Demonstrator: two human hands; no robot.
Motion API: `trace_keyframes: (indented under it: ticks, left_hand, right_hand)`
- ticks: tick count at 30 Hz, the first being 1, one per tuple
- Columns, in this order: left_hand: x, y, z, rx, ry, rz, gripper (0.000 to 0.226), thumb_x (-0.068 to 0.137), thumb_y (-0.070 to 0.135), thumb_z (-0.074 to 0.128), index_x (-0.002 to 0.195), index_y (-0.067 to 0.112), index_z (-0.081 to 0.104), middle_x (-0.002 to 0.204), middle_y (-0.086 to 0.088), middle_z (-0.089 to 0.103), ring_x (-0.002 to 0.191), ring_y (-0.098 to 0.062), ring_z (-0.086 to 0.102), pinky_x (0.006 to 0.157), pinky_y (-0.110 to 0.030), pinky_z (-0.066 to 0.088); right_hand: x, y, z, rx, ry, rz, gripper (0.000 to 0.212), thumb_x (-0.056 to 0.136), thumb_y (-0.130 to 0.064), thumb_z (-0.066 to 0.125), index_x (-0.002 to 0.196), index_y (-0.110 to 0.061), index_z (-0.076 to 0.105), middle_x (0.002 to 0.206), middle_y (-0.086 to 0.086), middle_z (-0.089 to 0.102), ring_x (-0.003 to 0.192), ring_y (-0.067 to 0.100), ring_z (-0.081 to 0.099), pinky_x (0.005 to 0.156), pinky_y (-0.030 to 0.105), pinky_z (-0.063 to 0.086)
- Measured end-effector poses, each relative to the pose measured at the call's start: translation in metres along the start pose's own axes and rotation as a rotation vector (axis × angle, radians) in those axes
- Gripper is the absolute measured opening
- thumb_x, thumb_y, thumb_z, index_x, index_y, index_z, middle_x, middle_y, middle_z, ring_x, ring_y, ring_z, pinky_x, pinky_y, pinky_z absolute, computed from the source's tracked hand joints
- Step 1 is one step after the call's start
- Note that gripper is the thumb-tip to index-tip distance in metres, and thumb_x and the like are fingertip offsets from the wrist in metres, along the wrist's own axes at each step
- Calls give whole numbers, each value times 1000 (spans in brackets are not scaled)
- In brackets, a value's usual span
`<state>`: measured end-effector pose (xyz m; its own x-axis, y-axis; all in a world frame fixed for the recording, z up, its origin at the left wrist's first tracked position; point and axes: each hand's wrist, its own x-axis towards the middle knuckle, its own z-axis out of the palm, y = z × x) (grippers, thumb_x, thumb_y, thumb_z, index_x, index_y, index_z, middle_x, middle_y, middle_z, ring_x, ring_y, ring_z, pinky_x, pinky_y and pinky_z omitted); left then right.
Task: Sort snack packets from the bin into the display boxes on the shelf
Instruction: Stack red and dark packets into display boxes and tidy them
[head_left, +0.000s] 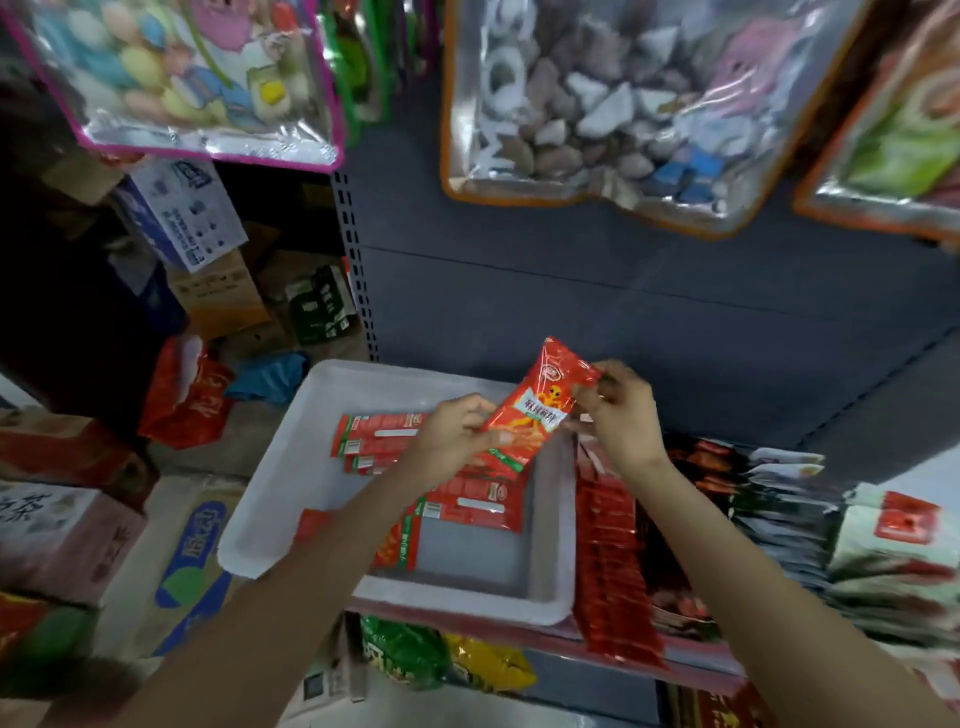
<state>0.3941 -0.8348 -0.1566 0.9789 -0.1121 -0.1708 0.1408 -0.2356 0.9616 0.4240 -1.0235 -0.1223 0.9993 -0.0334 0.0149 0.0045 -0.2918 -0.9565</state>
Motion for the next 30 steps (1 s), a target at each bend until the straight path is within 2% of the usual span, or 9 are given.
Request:
trace_keyframes:
  ticks: [4,8,11,13,17,22,24,27,30]
  left_hand:
    - [19,22,44,15,41,93,13,84,0,66,94,4,59,80,-3,65,62,8,60,66,-10,46]
    - [40,33,89,164,-13,119,16,91,7,58,105,5,65,99,-10,68,88,-12,61,80,-23,45]
    - [48,38,108,122,42,84,21,89,3,58,110,4,61,107,-14,67,101,-26,63,93,-32,47]
    - [50,38,111,124,98,82,18,90,-2,53,103,7,61,98,-17,68,94,-29,64,92,-40,48]
    - [42,37,104,108,112,62,29,90,-6,43,95,17,59,80,0,64,86,-23,63,76,-30,50]
    - [30,31,98,190,73,134,32,88,-4,49,111,14,63,97,-2,67,91,-15,66,84,-24,50]
    - [28,27,99,232,-25,146,32,88,-3,54,113,14,63,106,1,66,97,-10,64,83,-15,48]
    - [27,18,100,316,-95,167,36,85,-9,54,113,11,64,112,-2,65,107,-12,61,88,-17,47]
    - [26,6,89,454,-2,165,38,83,-9,55,113,12,65,114,-3,64,107,-15,60,84,-16,44]
  right_hand:
    - [-7,-3,-43,-157,102,-157,17,87,-8,58,82,-24,56,78,2,67,77,20,66,74,45,56]
    - [-13,-1,-78,-374,202,-356,4,91,-3,54,91,-7,57,74,-3,60,67,12,56,64,4,39]
    - [-14,8,-88,-442,178,-373,7,89,1,54,86,-5,56,71,-1,56,63,14,50,57,12,34]
    - [-14,16,-87,-499,116,-376,6,87,3,55,85,-3,57,72,3,59,63,17,50,57,15,31]
    - [-15,16,-83,-525,36,-404,9,82,5,57,78,-2,56,71,8,61,61,17,51,59,4,33]
    - [-22,22,-80,-517,-6,-438,12,79,8,58,75,-3,56,72,8,62,64,18,54,60,17,36]
    - [-17,35,-77,-665,-124,-344,11,80,7,56,80,-3,61,77,12,65,70,26,59,63,23,37]
    - [-11,44,-69,-919,-410,-120,24,84,3,54,97,-11,68,94,10,69,88,28,64,72,25,45]
    - [-15,35,-53,-847,-503,-69,27,86,-2,53,107,-12,65,100,8,68,91,26,64,80,37,53]
